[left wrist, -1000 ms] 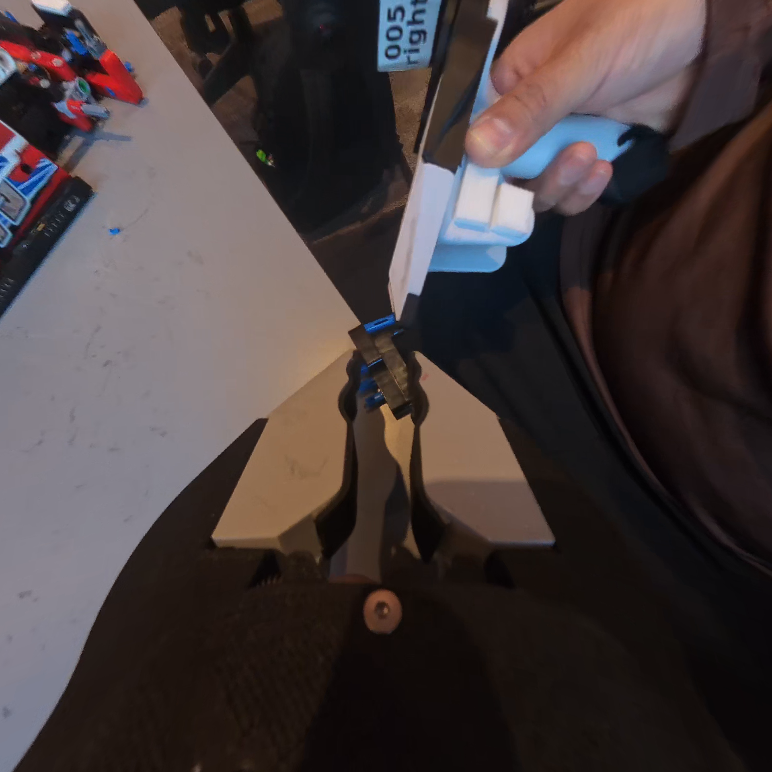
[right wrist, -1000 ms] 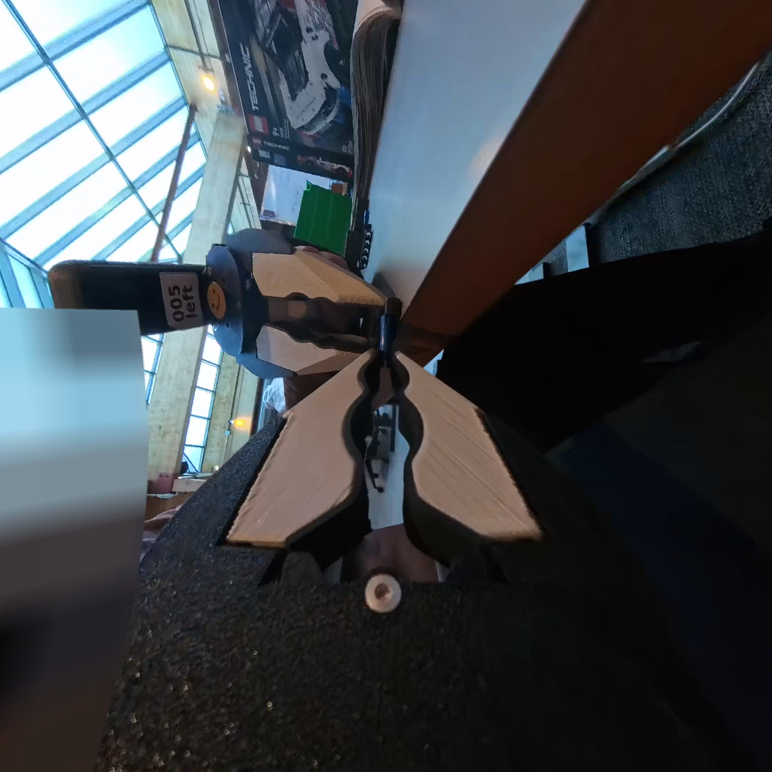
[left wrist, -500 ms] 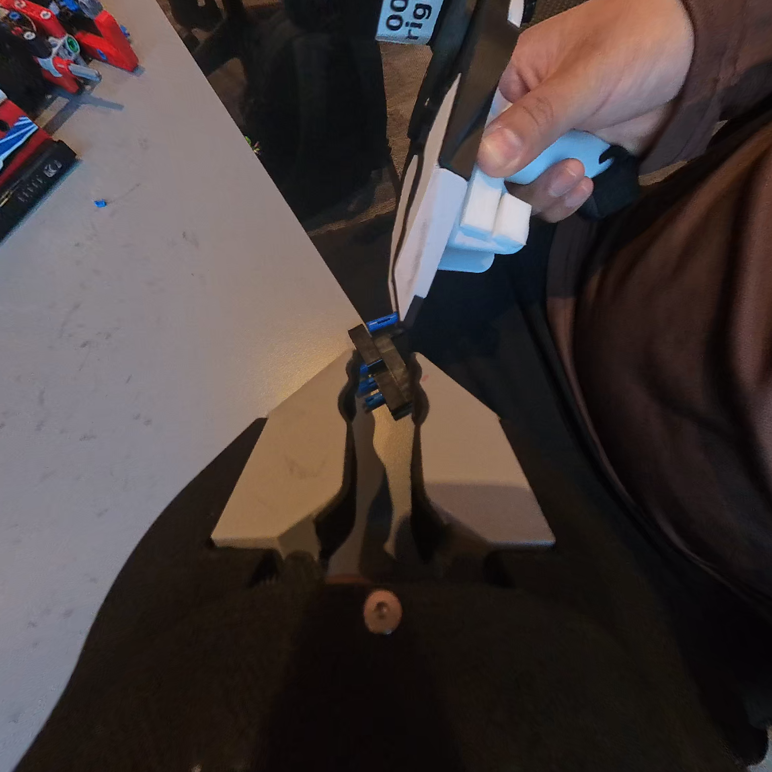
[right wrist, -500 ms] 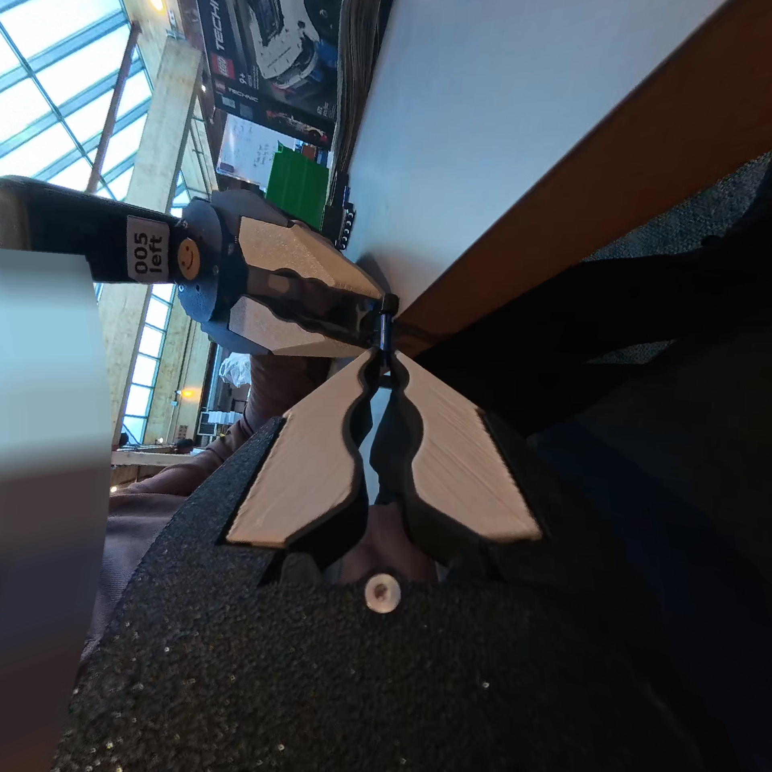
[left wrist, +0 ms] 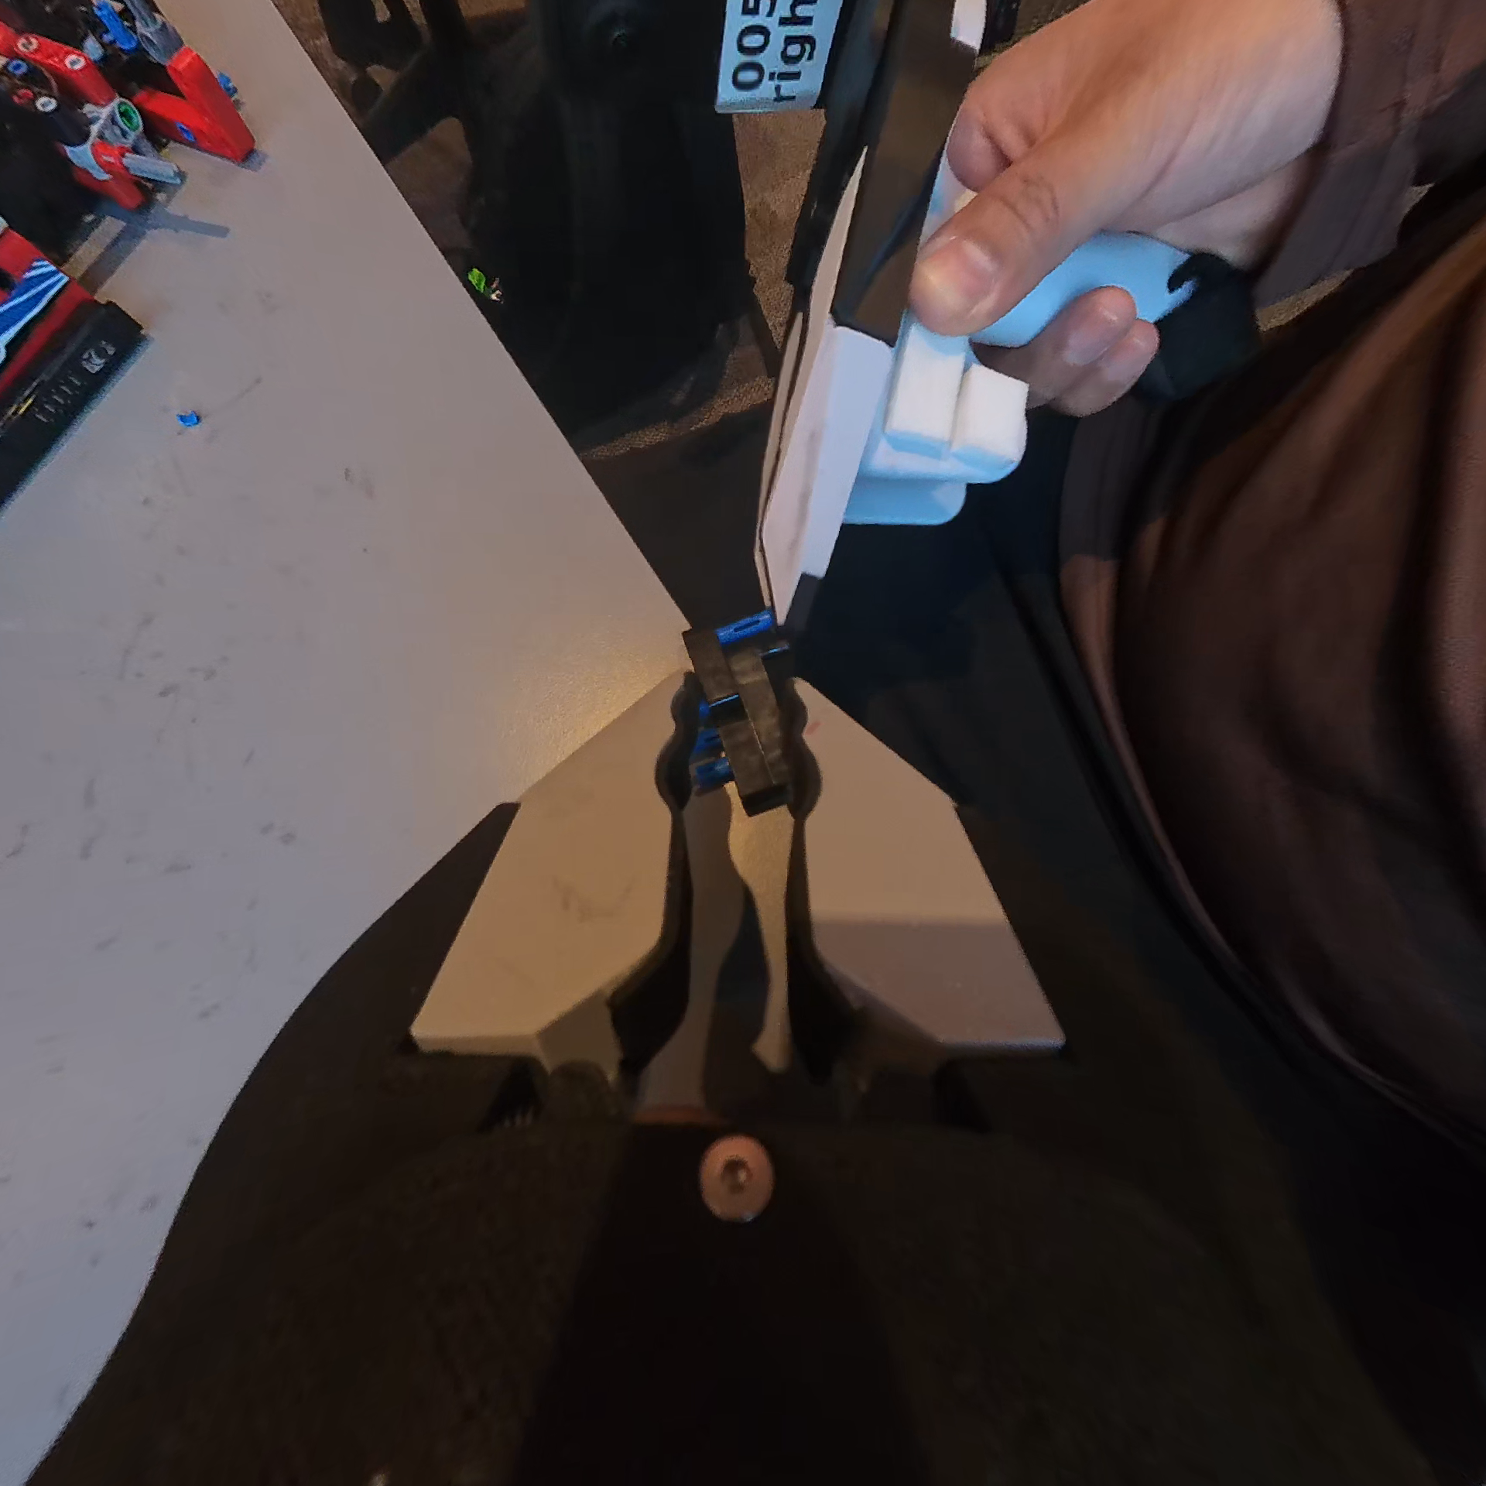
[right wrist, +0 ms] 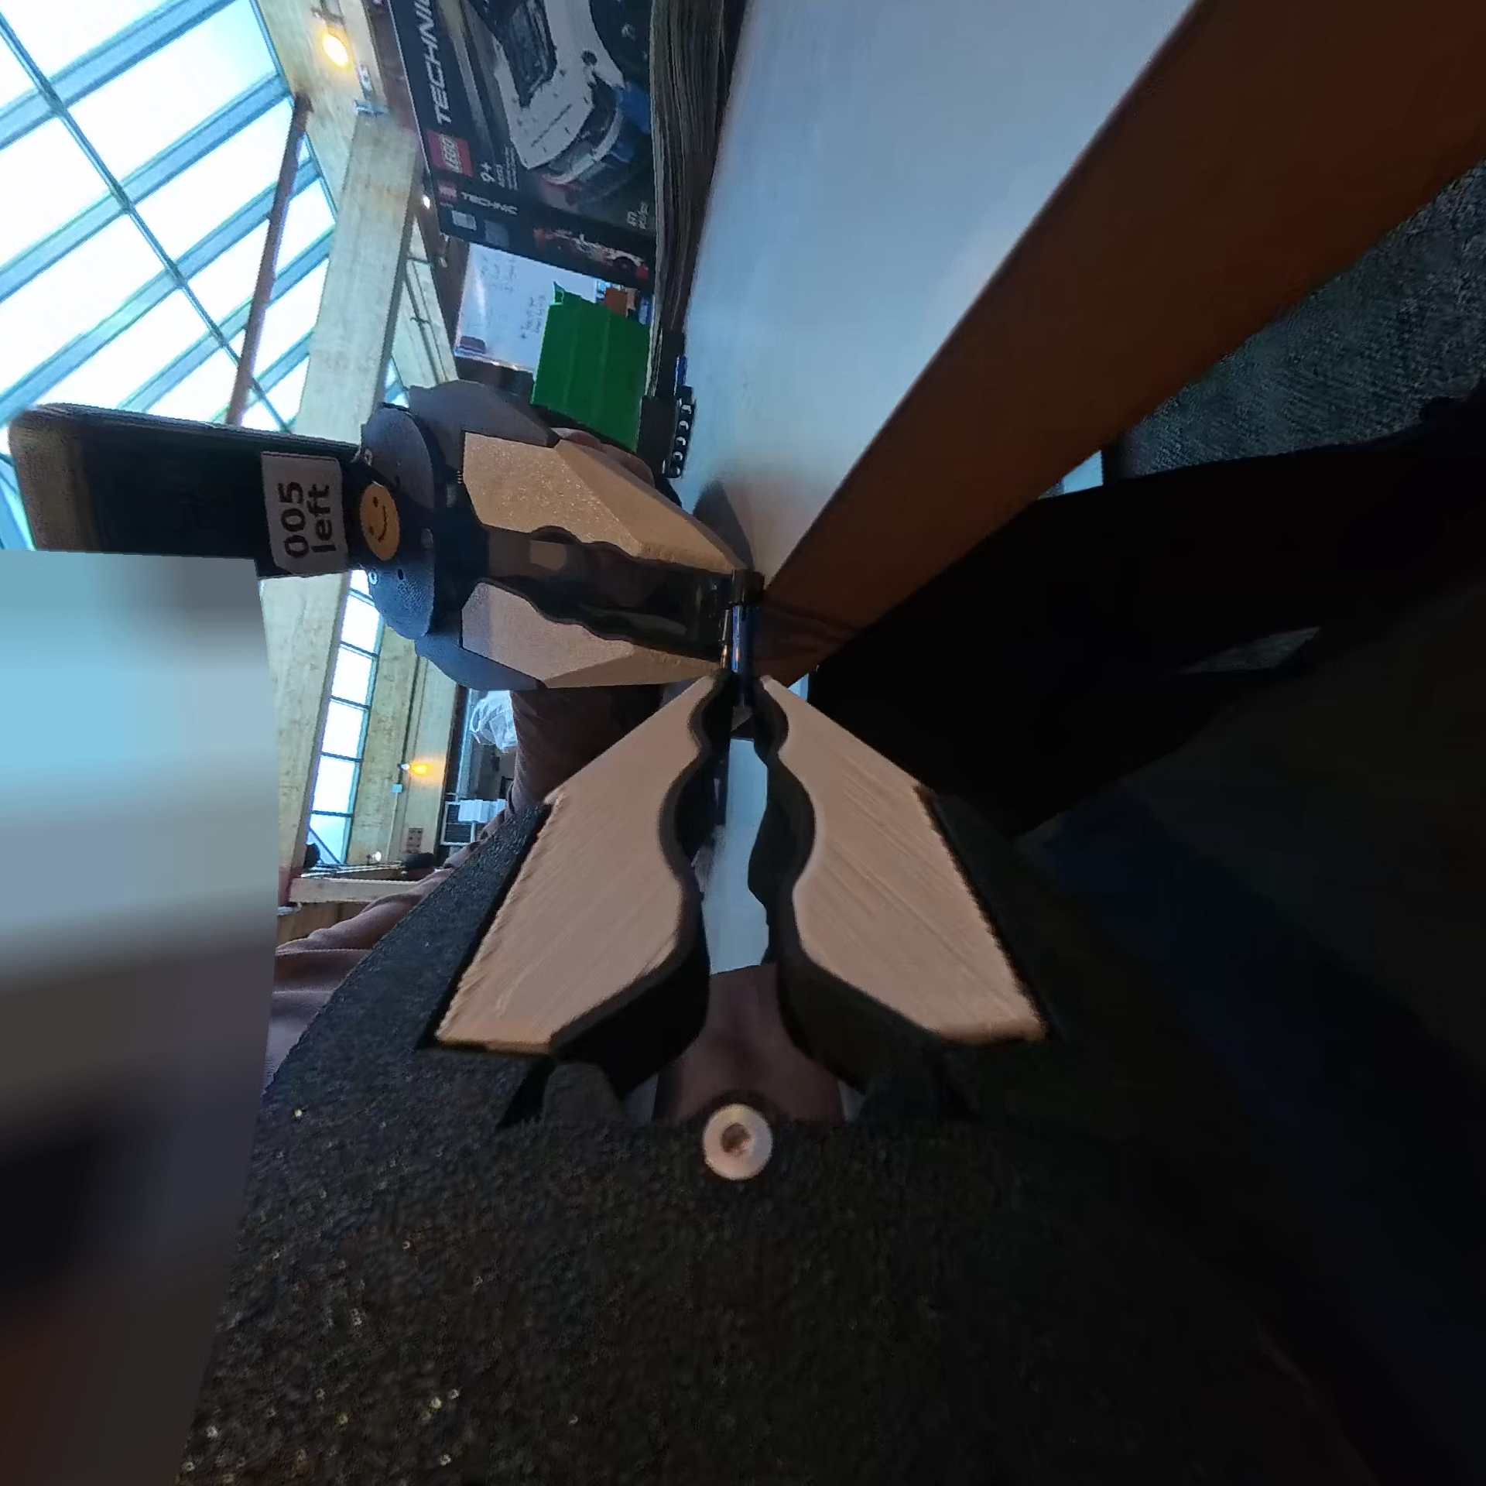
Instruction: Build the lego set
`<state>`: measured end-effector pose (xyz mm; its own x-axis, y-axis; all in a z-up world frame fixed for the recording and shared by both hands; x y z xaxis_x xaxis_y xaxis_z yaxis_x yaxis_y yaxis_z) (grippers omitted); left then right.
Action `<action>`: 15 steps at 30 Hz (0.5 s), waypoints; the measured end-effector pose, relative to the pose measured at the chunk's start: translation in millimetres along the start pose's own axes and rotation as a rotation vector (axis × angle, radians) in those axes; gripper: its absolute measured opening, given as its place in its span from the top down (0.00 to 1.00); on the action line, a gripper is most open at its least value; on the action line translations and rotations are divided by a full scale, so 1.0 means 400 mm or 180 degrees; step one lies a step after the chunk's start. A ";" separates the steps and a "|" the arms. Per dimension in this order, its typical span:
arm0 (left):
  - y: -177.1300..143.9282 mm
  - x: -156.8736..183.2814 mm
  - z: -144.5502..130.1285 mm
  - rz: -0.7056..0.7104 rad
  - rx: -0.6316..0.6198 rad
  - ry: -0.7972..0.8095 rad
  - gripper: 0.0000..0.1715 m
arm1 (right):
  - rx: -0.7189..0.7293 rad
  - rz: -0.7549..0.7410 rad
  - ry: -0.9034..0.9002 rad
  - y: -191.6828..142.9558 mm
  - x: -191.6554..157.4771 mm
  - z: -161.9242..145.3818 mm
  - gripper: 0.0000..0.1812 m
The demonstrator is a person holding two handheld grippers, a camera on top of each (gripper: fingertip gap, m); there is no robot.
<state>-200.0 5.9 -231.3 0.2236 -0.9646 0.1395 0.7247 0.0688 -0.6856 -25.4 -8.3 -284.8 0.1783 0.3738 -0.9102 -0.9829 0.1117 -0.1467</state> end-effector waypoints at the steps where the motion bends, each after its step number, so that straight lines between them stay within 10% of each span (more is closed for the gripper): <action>1: 0.000 0.001 -0.001 0.0004 0.0004 0.0008 0.90 | 0.0014 0.0007 0.0011 0.000 0.001 -0.001 0.99; 15: -0.004 0.001 -0.005 -0.0036 -0.0005 0.0089 0.91 | 0.0008 -0.0248 -0.0461 0.012 -0.022 -0.006 0.99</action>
Point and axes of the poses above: each gripper's, where its closed fingertips meet, y out along the fingers, z out of its top, x = y × z across the jaws, the point moved 10 cm from there along -y, back along the fingers, and after that the axes turned 11 degrees about -y, right-handed, at the moved point
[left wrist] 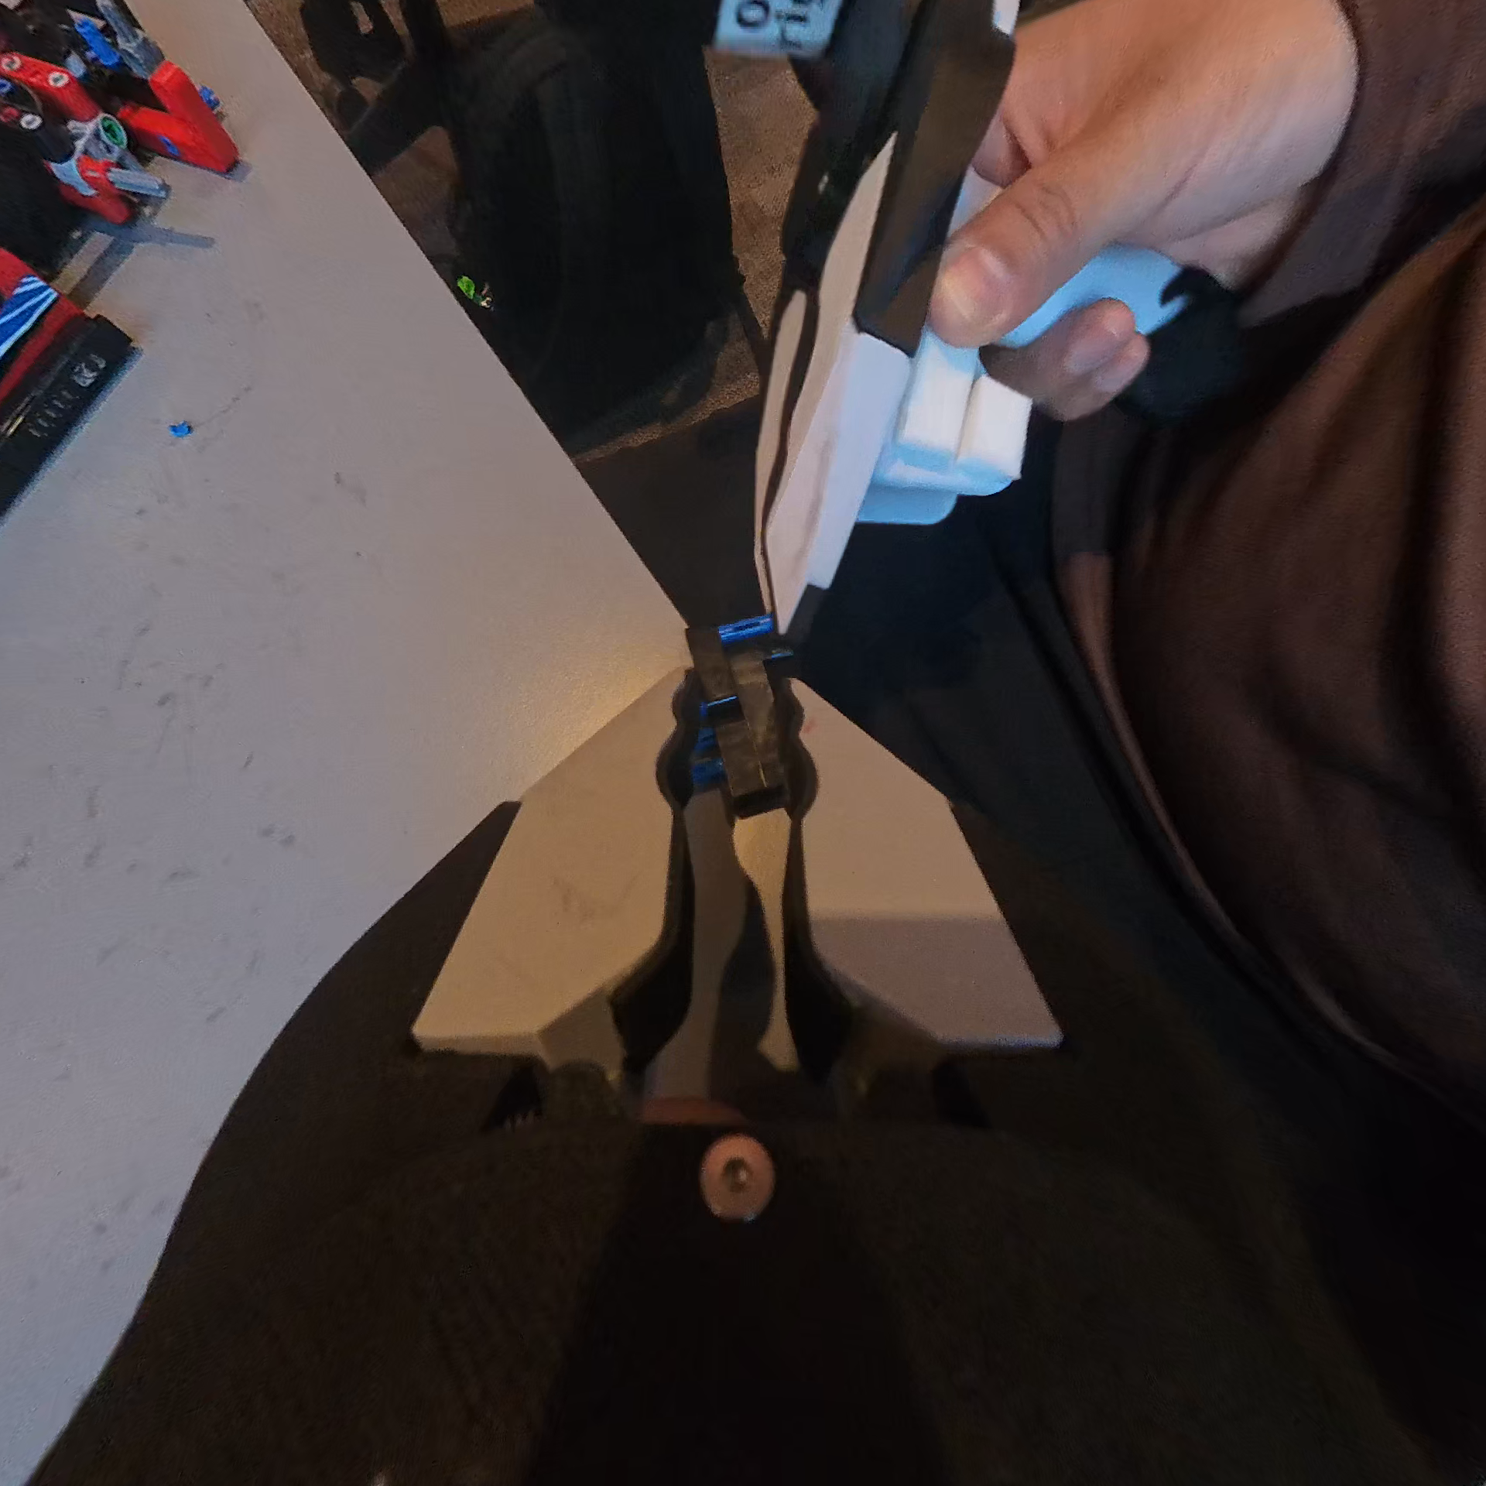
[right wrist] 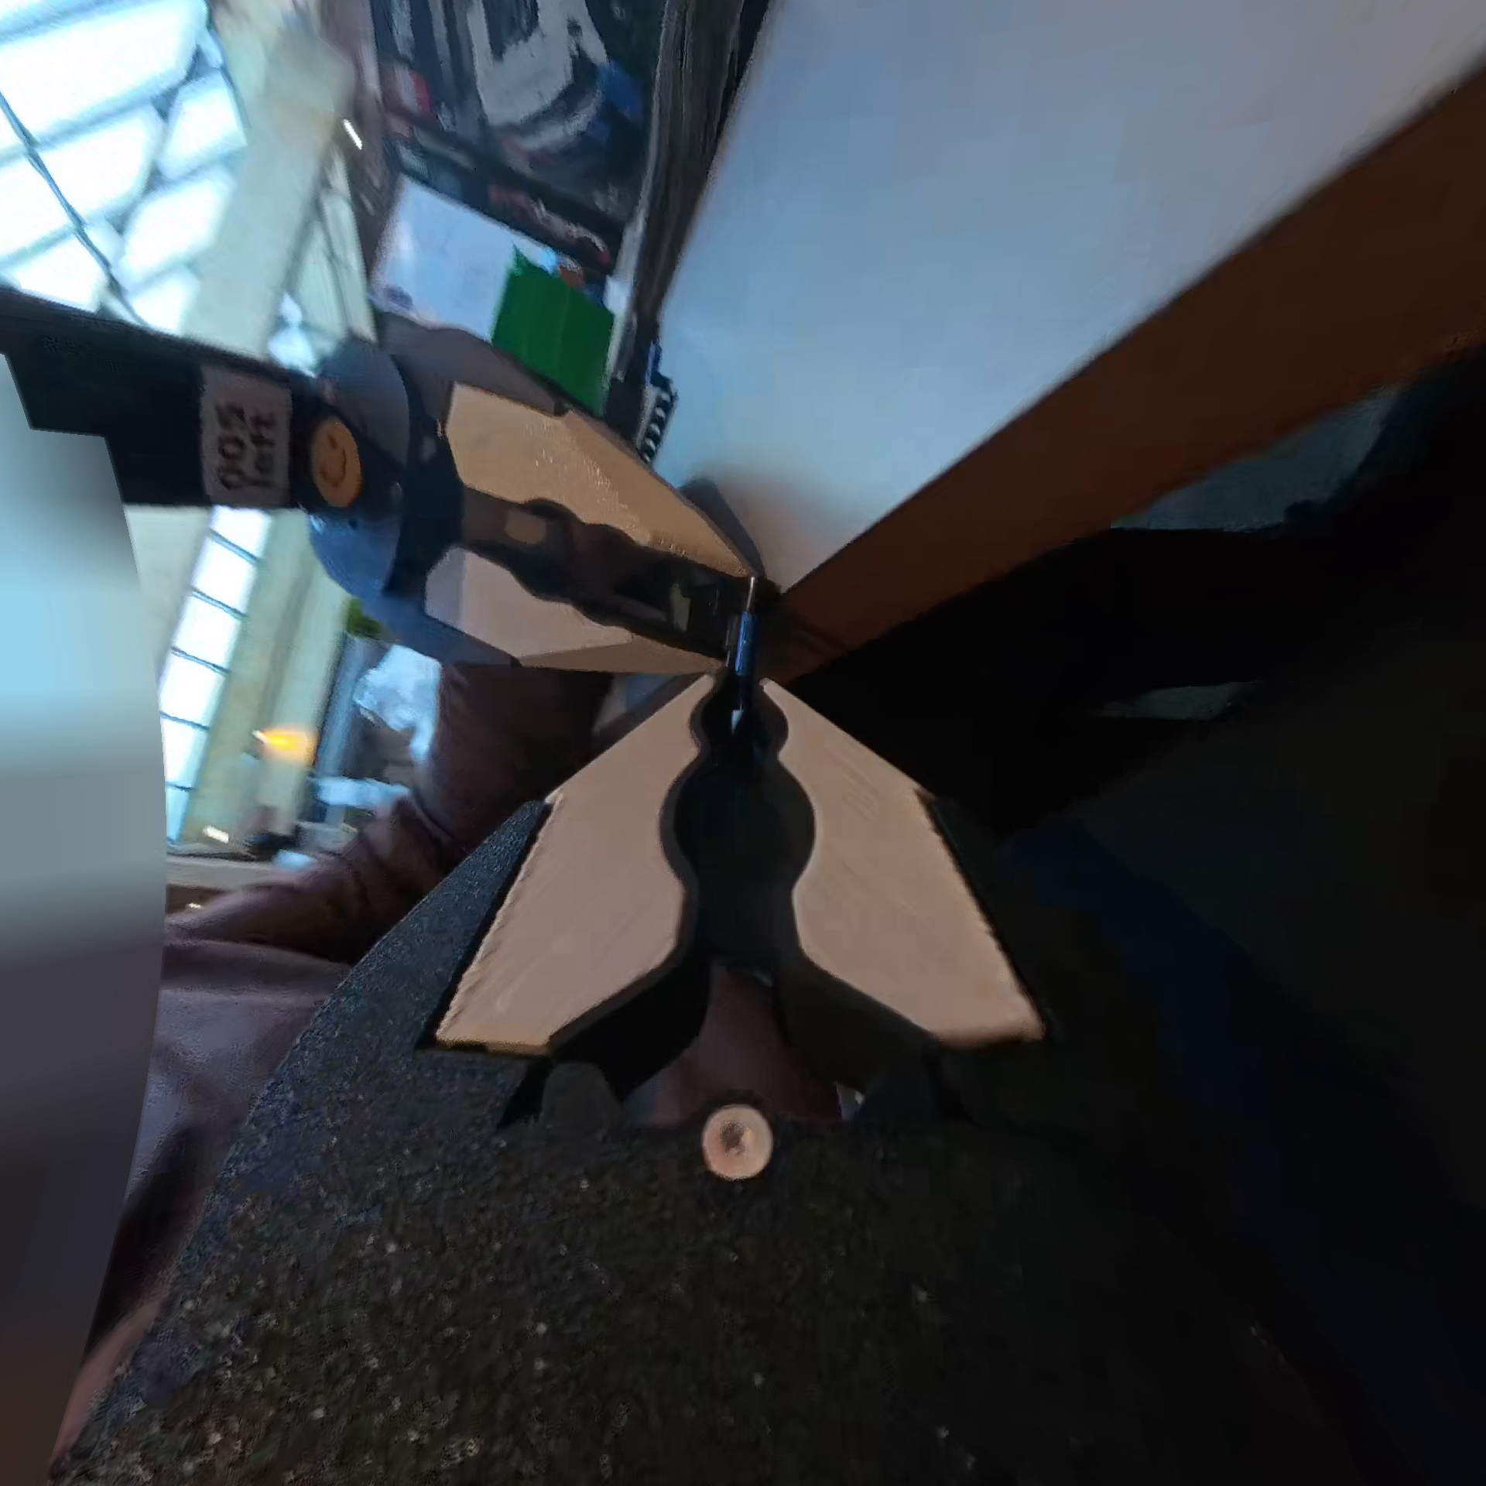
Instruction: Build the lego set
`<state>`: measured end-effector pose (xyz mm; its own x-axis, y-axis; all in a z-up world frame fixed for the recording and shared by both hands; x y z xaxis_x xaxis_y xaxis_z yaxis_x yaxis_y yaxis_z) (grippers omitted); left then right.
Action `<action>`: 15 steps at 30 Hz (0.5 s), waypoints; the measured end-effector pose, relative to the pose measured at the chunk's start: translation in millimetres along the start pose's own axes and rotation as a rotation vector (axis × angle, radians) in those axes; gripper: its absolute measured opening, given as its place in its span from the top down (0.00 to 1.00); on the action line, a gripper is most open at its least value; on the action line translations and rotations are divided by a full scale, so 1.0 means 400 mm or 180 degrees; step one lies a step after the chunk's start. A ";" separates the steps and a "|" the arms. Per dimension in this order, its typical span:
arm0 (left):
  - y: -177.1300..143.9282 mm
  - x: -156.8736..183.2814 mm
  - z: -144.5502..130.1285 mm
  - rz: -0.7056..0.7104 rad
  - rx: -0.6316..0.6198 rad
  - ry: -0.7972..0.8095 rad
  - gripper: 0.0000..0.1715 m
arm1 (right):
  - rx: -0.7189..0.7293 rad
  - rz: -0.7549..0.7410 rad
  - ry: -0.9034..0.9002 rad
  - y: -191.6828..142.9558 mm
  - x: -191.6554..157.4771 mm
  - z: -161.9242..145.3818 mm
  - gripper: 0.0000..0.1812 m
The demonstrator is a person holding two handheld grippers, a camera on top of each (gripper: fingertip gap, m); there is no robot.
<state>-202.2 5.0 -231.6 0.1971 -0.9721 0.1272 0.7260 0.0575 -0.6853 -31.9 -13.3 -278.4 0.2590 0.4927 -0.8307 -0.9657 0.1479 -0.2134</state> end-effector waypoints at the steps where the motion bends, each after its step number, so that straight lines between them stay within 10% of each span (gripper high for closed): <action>1: 0.000 0.001 0.000 -0.0005 0.0000 0.0014 0.91 | -0.0109 -0.0091 -0.0190 0.000 -0.007 0.006 0.99; 15: -0.003 0.005 -0.004 -0.0004 0.0005 0.0112 0.91 | -0.0472 0.0195 -0.0334 0.009 0.012 0.030 1.00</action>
Point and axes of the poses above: each gripper's, where its closed fingertips meet, y out along the fingers, z out of its top, x = y × z across the jaws, the point moved 10 cm from there along -y, back along the fingers, and after that the axes turned 11 degrees about -y, right-handed, at the moved point
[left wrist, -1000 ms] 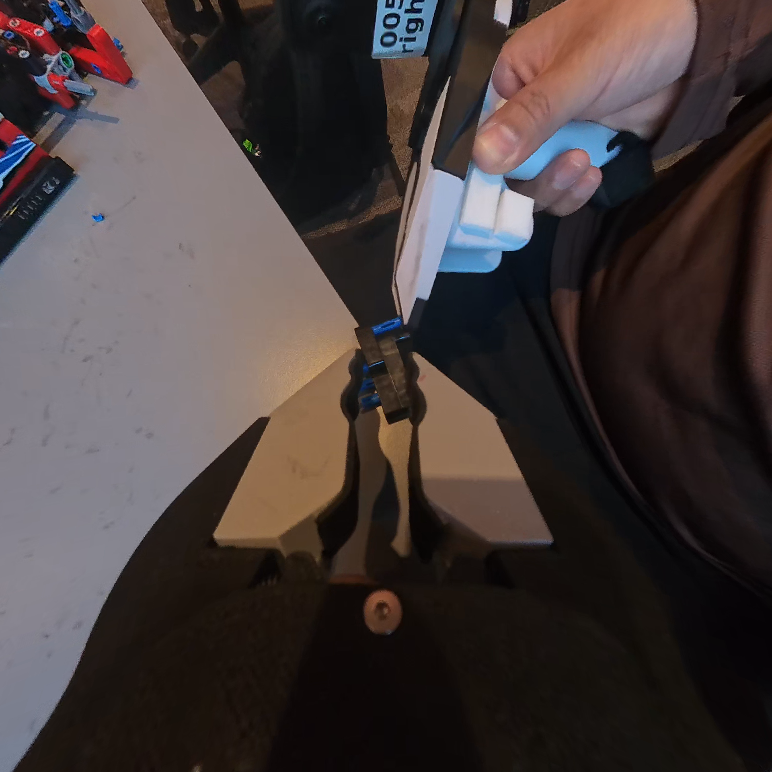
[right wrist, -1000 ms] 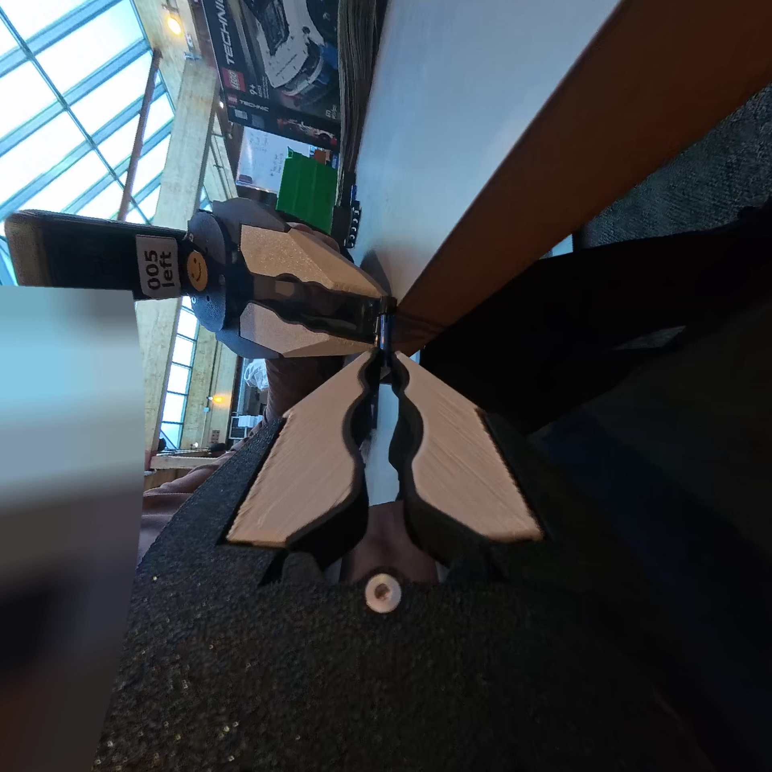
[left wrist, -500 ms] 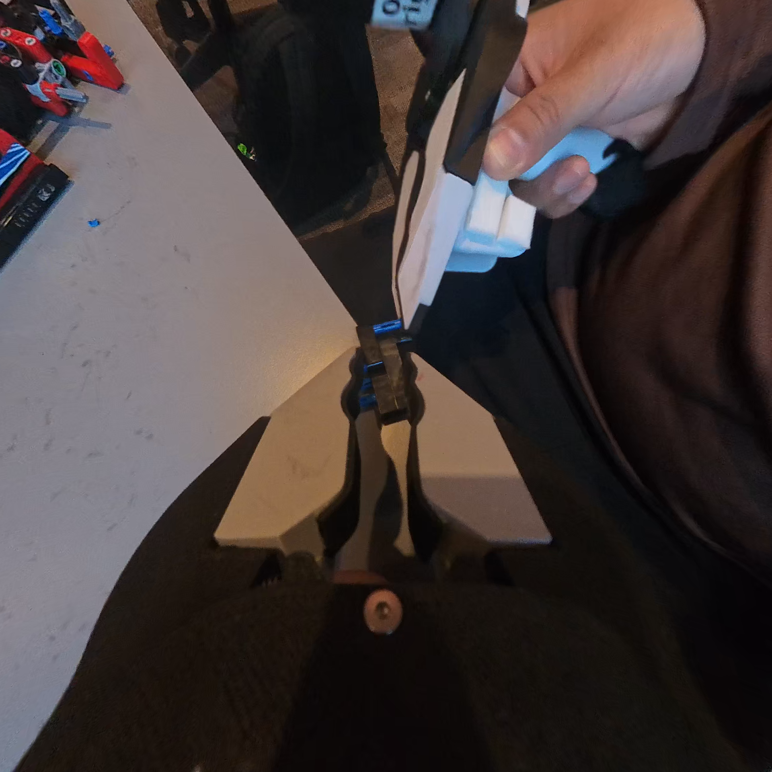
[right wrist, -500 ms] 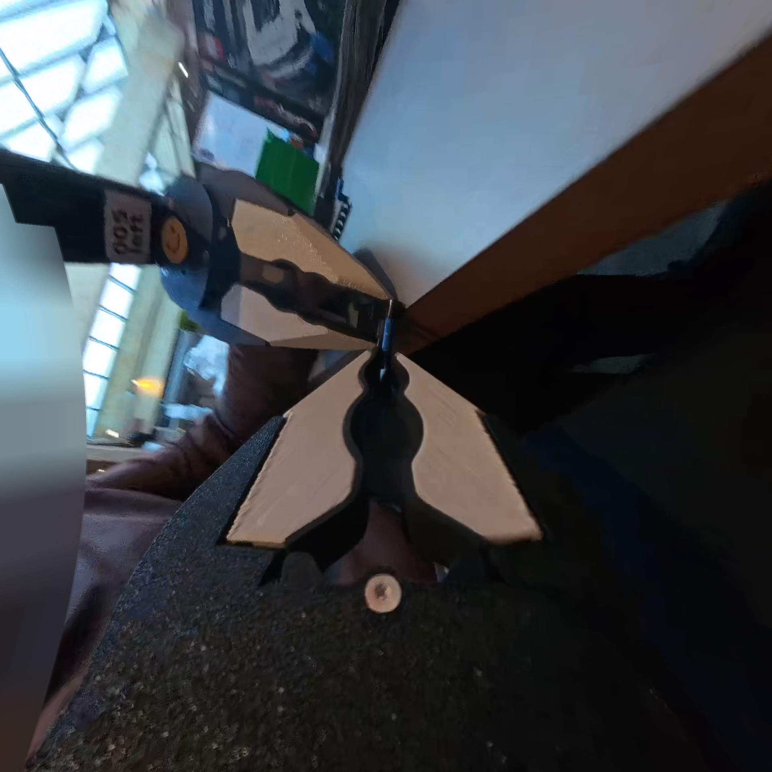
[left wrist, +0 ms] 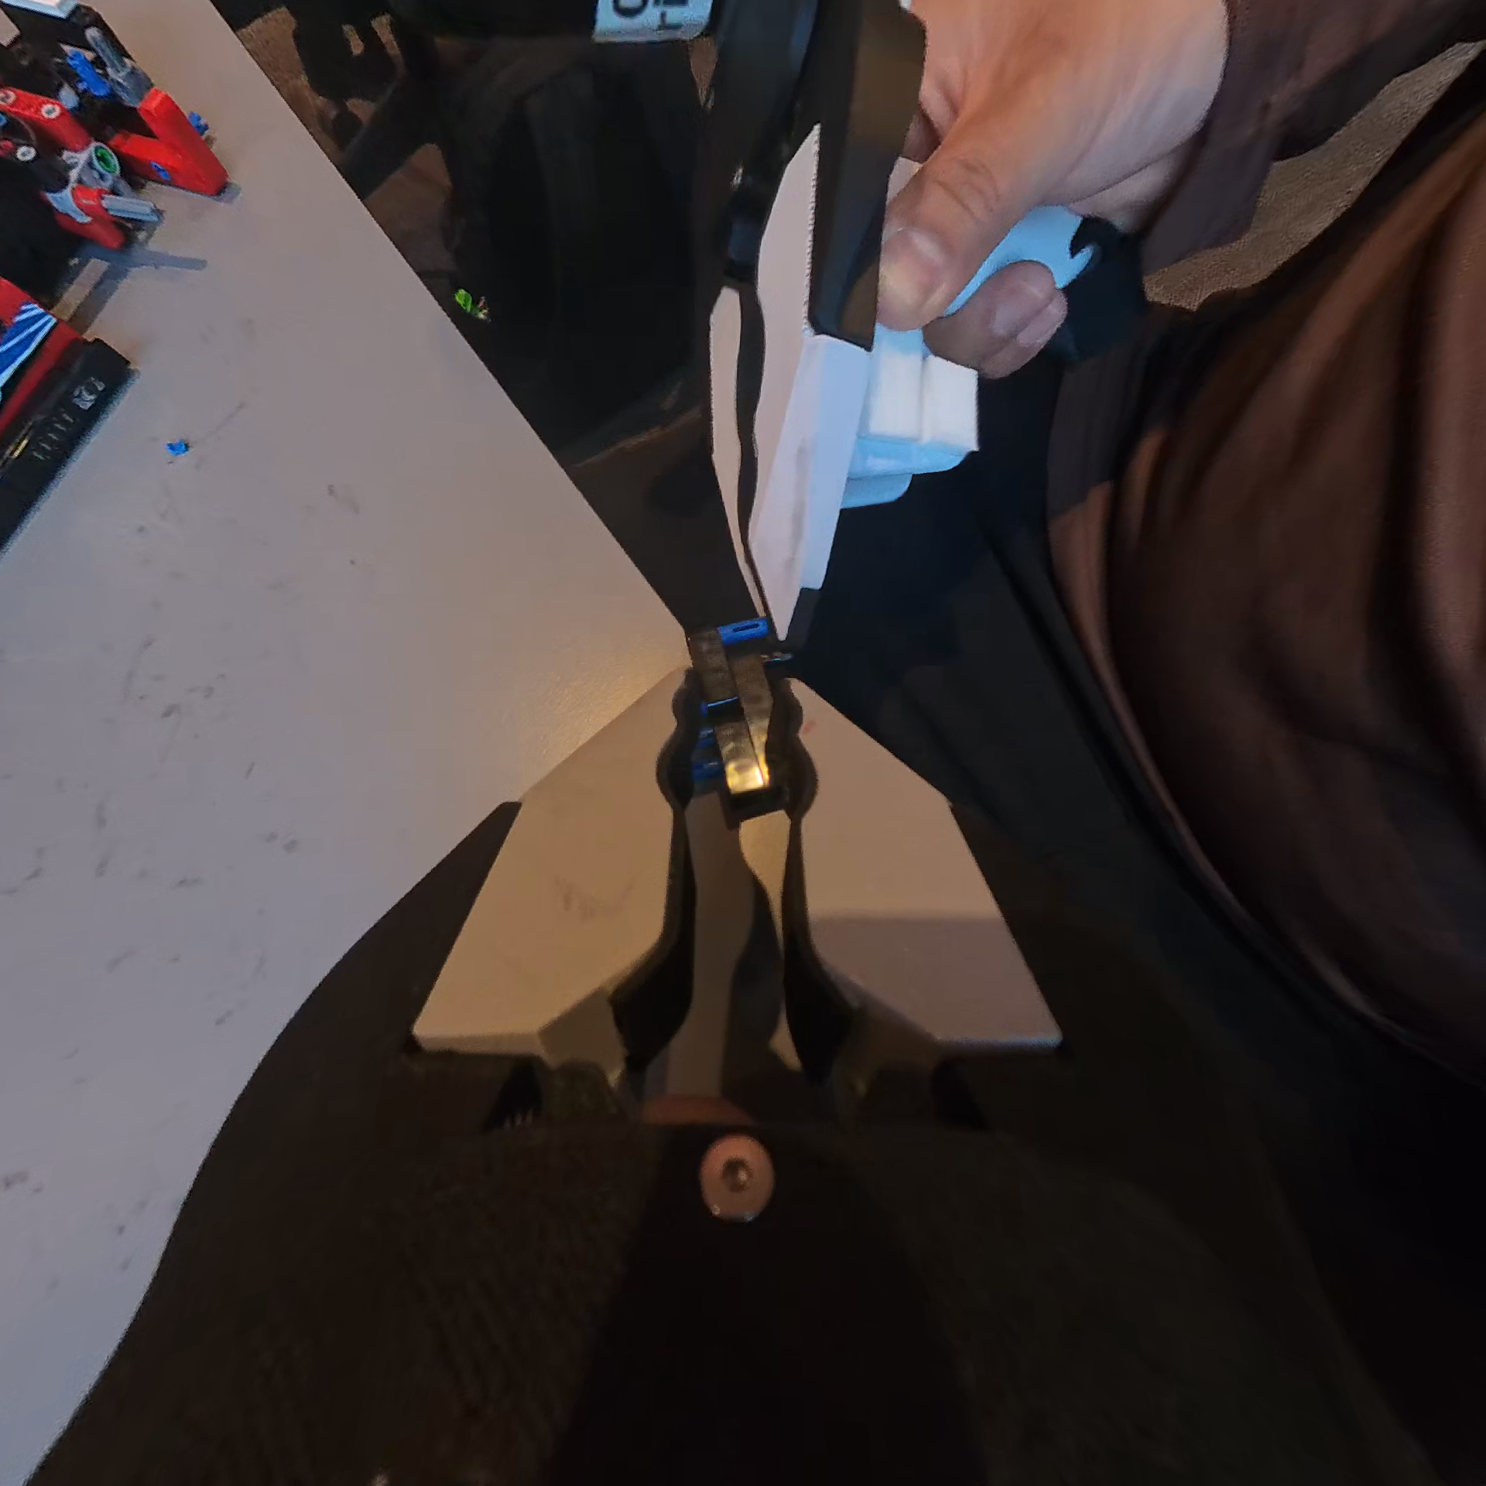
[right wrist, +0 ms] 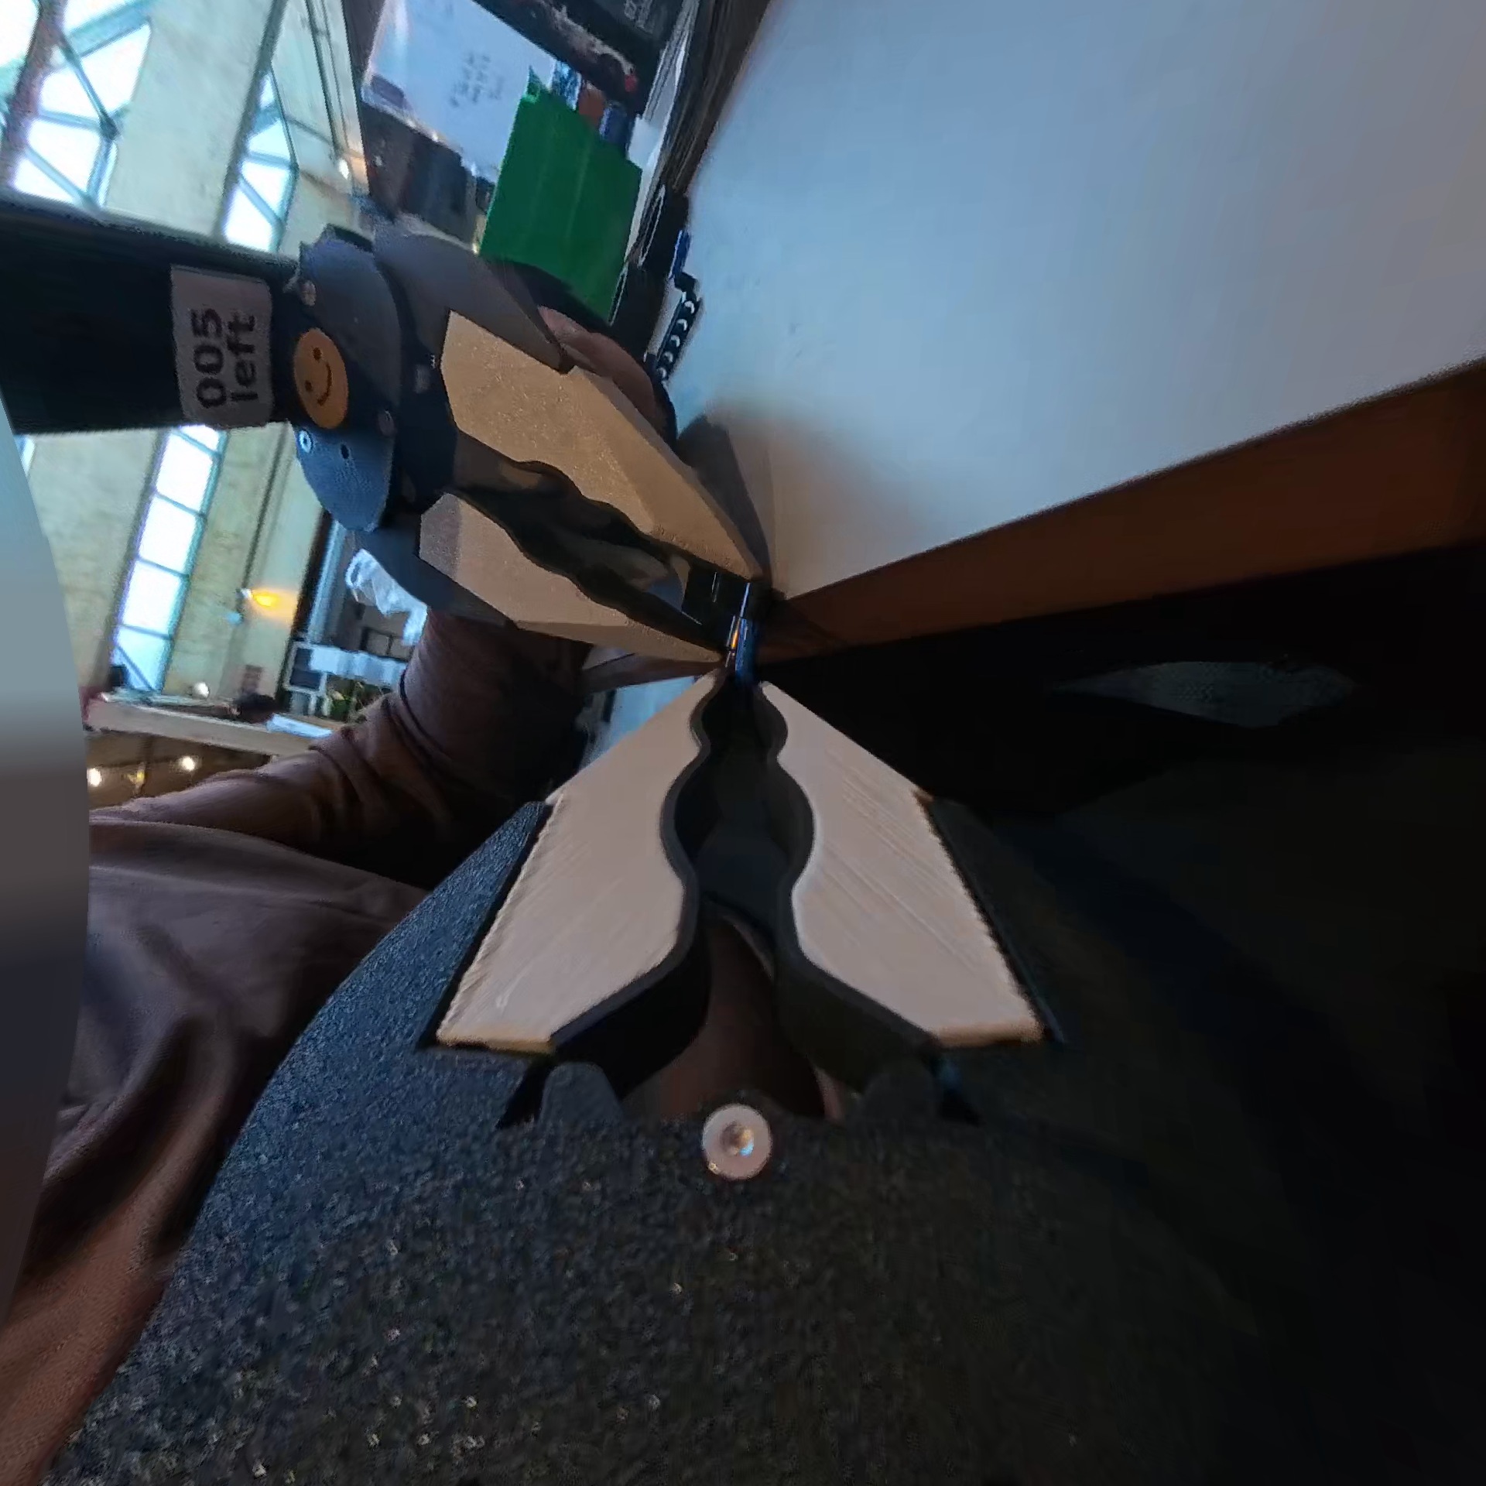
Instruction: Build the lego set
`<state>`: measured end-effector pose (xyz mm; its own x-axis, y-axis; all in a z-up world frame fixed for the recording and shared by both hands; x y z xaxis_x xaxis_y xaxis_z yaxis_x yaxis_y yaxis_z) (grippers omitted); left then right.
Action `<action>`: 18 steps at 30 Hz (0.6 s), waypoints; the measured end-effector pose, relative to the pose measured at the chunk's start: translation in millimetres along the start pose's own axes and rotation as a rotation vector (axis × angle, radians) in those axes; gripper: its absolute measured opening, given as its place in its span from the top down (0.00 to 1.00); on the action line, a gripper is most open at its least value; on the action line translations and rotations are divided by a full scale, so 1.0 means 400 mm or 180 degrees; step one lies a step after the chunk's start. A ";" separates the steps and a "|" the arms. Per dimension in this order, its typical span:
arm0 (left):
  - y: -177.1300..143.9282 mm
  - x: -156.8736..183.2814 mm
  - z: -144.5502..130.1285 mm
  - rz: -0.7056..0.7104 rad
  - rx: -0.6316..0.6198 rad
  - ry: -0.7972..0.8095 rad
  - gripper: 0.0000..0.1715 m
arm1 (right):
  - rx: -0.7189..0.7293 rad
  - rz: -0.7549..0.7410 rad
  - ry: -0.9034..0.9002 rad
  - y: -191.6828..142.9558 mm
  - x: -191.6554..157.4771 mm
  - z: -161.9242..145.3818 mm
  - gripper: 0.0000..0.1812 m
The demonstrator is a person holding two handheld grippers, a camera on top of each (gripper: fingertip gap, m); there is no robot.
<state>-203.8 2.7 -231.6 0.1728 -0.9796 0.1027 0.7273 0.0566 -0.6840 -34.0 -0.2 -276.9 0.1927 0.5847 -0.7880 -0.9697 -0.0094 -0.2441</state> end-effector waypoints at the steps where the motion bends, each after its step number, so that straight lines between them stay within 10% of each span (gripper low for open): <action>1: 0.000 0.000 0.000 -0.0001 0.0002 0.0013 0.91 | -0.0055 -0.0011 -0.0091 0.000 0.001 0.004 1.00; 8: -0.002 0.001 -0.001 -0.0024 0.0017 0.0096 0.91 | -0.0736 -0.0439 -0.1001 0.008 -0.035 0.043 0.99; 18: -0.001 -0.001 -0.001 0.0003 0.0020 0.0083 0.91 | -0.0292 0.0556 0.0378 0.012 0.034 0.021 0.99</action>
Point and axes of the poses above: each gripper's, where its closed fingertips meet, y out along the fingers, z out of its top, x = y × z across the jaws, the point moved 10 cm from there along -y, back along the fingers, and after that the axes turned 11 degrees about -y, right-handed, at the moved point
